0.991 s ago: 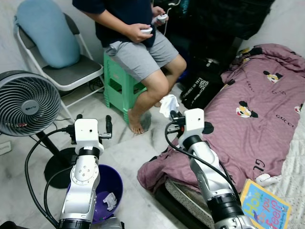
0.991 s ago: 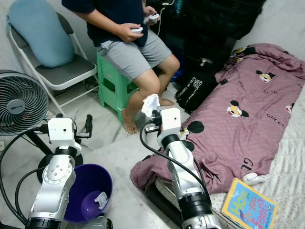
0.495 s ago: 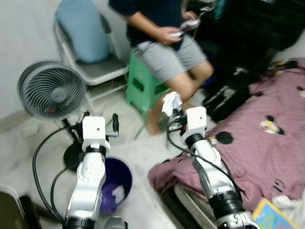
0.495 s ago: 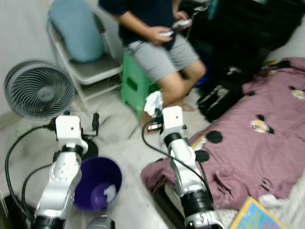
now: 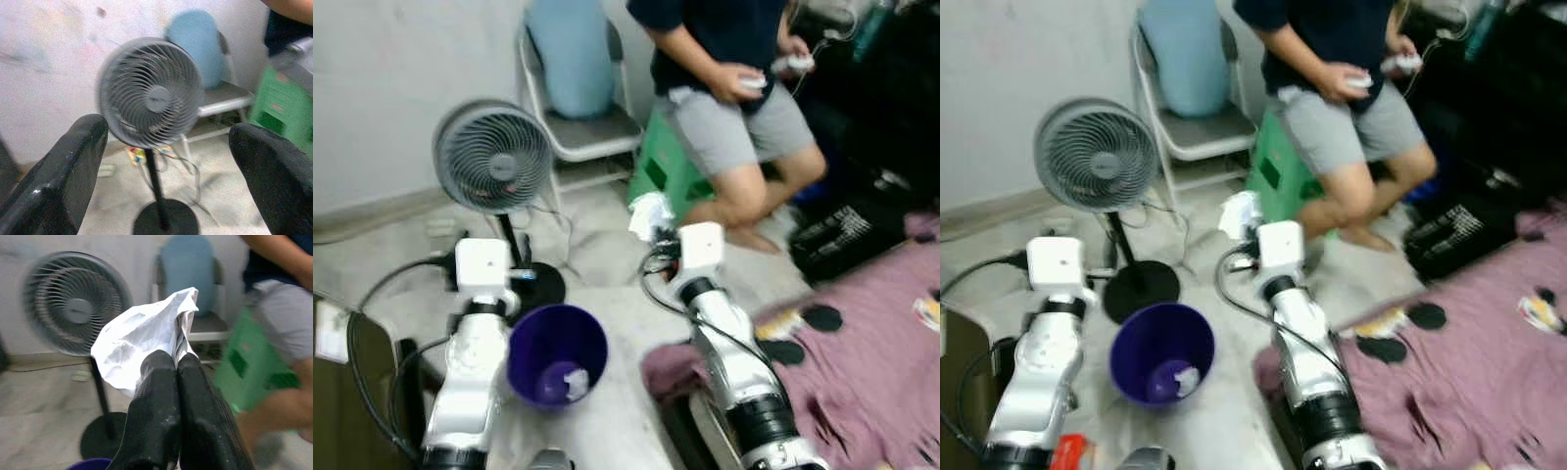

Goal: Clean up the room

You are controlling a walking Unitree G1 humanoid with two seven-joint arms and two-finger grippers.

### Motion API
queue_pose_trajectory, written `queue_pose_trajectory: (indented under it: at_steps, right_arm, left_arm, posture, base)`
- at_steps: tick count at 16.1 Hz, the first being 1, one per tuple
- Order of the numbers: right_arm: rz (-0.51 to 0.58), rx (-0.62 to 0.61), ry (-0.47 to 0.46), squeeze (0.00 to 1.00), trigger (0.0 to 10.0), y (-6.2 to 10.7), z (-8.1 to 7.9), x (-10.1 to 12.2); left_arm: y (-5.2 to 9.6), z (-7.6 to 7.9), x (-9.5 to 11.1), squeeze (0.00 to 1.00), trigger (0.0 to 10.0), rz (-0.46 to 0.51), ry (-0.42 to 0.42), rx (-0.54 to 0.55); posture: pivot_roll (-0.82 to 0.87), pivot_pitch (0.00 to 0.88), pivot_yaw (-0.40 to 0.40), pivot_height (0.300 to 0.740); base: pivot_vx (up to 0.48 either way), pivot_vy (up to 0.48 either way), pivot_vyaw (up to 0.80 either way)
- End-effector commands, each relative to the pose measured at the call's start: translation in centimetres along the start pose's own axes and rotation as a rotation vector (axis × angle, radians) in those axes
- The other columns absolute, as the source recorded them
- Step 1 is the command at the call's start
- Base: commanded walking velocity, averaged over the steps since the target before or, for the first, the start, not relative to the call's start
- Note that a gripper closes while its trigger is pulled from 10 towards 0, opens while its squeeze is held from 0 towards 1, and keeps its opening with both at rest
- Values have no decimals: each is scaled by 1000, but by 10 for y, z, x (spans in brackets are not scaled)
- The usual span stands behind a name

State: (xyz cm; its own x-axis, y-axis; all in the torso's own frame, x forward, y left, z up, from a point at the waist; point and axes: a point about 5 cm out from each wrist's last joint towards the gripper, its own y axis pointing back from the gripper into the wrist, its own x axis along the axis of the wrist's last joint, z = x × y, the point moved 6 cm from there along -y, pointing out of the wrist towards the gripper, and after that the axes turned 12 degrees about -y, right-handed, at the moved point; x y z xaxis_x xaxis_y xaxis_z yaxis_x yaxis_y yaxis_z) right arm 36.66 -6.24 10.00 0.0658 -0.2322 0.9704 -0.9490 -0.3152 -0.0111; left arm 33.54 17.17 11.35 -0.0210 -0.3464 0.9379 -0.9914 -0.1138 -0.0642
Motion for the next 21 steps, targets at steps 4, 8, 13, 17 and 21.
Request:
queue_pose_trajectory:
  at_steps: [4, 8, 13, 17, 21]
  right_arm:
    - [13, -31, 17, 0, 10000, 2, 12, 5]
    - [12, -29, 19, 0, 10000, 0, 12, 5]
    - [14, -28, 16, 0, 10000, -2, 10, 5]
    - [14, -45, 7, 0, 10000, -2, 12, 5]
    - [16, -56, -5, 0, 10000, -2, 14, 5]
  left_arm:
    - [-4, 13, 6, 0, 10000, 25, 1, -49]
    - [-5, 13, 6, 0, 10000, 24, 0, -51]
    - [-7, 12, 7, 0, 10000, 31, -5, -53]
    - [-7, 17, 12, 0, 10000, 49, 2, -84]
    - [-5, 22, 12, 0, 10000, 46, 54, -108]
  posture:
    - [52, 0, -40, 740]
    - [55, 0, -41, 740]
    - [54, 0, -34, 740]
    - [51, 0, -31, 740]
    - [49, 0, -31, 740]
  base:
    - [0, 0, 794]
    - [0, 0, 794]
    - [0, 0, 794]
    - [0, 0, 397]
    - [0, 0, 0]
